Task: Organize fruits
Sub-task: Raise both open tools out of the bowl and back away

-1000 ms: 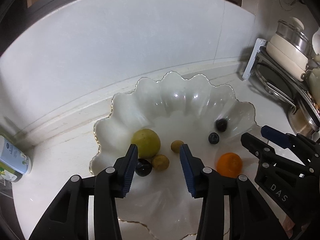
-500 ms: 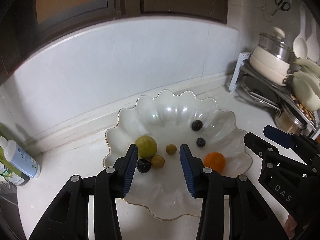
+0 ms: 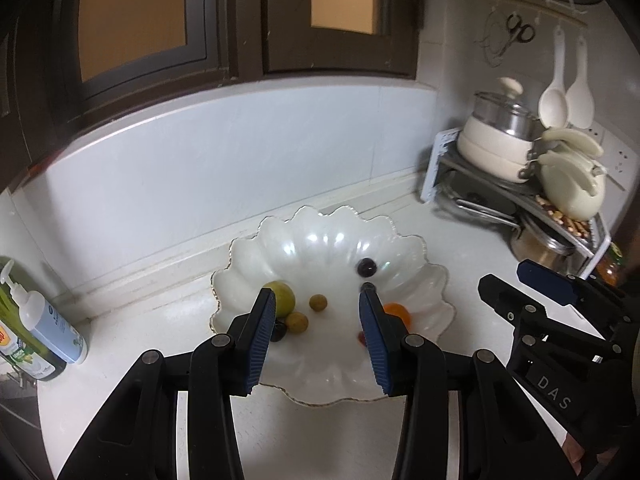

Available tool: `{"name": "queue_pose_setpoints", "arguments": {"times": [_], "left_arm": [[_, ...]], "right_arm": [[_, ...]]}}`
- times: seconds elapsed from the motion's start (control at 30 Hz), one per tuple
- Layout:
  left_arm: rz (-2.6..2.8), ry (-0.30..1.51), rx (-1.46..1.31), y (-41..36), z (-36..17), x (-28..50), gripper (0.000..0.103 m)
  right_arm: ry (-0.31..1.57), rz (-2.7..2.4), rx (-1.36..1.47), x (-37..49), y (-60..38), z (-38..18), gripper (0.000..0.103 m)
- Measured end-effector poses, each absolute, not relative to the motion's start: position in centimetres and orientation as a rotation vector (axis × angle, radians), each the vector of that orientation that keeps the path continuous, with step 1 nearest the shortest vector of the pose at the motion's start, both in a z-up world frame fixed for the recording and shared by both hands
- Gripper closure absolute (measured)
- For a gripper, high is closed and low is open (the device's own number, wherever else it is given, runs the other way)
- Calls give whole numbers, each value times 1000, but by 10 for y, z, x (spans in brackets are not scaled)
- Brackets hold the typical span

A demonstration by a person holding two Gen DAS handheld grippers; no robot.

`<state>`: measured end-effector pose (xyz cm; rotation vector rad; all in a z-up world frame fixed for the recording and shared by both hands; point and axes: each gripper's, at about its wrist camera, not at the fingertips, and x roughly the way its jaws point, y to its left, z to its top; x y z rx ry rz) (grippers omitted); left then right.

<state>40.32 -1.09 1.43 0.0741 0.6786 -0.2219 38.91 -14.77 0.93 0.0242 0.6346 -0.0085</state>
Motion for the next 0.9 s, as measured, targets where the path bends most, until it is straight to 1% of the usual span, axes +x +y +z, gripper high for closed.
{"name": "queue_pose_setpoints", "arguments": {"times": [0.43, 0.9], "left_arm": [[-333, 609, 97, -17, 37, 365, 60], [-459, 573, 108, -31, 43, 338, 60]], "right_arm": [[560, -103, 31, 334, -158, 30, 58], [531, -204, 84, 289, -171, 29, 58]]}}
